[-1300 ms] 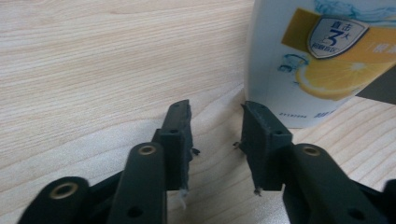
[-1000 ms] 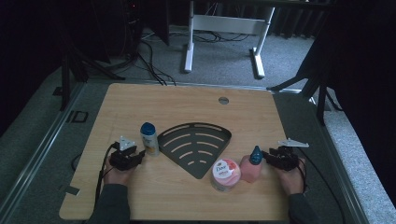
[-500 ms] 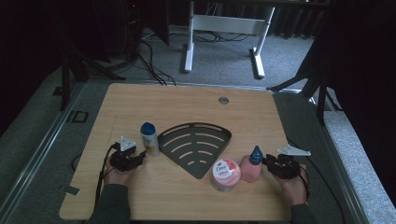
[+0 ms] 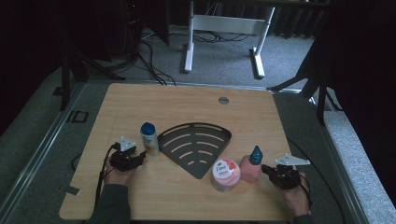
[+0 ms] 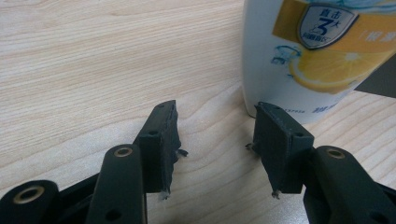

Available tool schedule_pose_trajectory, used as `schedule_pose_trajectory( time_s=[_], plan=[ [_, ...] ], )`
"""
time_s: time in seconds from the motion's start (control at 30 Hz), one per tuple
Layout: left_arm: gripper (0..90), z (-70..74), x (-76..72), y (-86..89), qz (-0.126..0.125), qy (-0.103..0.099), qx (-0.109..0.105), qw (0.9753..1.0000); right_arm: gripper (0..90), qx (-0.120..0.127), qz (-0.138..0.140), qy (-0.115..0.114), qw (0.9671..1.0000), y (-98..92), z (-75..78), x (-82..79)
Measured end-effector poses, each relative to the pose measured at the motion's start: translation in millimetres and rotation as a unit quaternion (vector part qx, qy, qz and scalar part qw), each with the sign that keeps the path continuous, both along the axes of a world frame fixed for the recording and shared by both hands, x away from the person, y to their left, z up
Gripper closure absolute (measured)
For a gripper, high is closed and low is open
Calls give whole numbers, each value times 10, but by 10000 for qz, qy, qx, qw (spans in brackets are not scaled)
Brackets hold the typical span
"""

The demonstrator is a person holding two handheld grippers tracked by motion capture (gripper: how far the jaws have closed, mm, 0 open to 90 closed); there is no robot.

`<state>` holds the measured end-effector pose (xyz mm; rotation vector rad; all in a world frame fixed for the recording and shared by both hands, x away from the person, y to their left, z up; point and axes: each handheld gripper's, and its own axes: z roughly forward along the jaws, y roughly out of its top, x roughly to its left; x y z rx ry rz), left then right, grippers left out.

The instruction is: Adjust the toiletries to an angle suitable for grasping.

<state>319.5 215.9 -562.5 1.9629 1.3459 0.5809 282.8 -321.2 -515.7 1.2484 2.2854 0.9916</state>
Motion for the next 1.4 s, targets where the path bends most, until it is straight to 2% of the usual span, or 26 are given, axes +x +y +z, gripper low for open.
schedule_pose_trajectory(
  time_s=[0.33,0.73,0.97,1.4],
  plan=[
    [498,0,-1,-1,4,0,0,10000,900,-111,166,27,9998,33,-19,-76],
    [496,0,-3,-3,10,2,-2,10000,900,-112,304,26,9995,91,-2,-319],
    [495,0,-4,-4,16,2,0,10000,900,-65,521,-16,9986,182,15,-470],
    [494,0,-4,-4,17,2,-2,10000,900,-1,537,-39,9986,227,8,-431]
  ],
)
